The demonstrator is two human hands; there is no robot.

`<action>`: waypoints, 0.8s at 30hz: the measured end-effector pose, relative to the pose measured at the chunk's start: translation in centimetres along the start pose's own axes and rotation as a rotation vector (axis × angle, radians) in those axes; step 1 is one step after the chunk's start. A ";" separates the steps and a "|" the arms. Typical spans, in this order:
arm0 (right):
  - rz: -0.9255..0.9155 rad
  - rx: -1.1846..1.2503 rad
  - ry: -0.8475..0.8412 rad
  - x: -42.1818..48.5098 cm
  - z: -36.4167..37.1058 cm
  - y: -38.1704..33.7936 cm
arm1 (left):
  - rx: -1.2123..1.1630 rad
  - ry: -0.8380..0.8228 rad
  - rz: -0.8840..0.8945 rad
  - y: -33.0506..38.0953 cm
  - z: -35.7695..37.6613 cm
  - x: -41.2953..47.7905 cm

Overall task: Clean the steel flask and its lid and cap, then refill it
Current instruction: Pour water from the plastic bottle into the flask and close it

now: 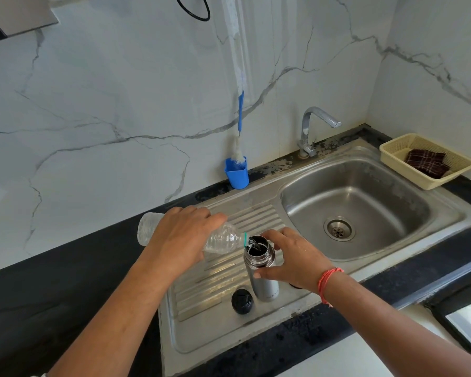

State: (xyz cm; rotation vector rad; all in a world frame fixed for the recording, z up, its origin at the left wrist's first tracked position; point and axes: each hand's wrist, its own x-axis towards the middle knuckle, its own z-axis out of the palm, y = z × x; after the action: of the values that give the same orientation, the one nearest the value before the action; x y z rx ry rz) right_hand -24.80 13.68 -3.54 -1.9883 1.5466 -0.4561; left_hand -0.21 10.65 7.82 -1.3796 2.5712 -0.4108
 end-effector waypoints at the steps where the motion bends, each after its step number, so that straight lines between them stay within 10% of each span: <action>1: 0.001 -0.001 0.000 0.0 0.0 0.0 | 0.001 -0.001 0.001 0.0 0.0 0.0; 24: -0.003 -0.004 0.009 -0.1 -0.1 -0.2 | -0.001 0.102 0.047 0.1 -1.1 0.6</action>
State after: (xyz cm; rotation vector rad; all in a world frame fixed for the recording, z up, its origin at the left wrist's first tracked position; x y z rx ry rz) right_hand -24.75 13.83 -3.30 -1.9943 1.5516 -0.4643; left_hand -0.91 10.33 8.78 -1.3281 2.6794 -0.4840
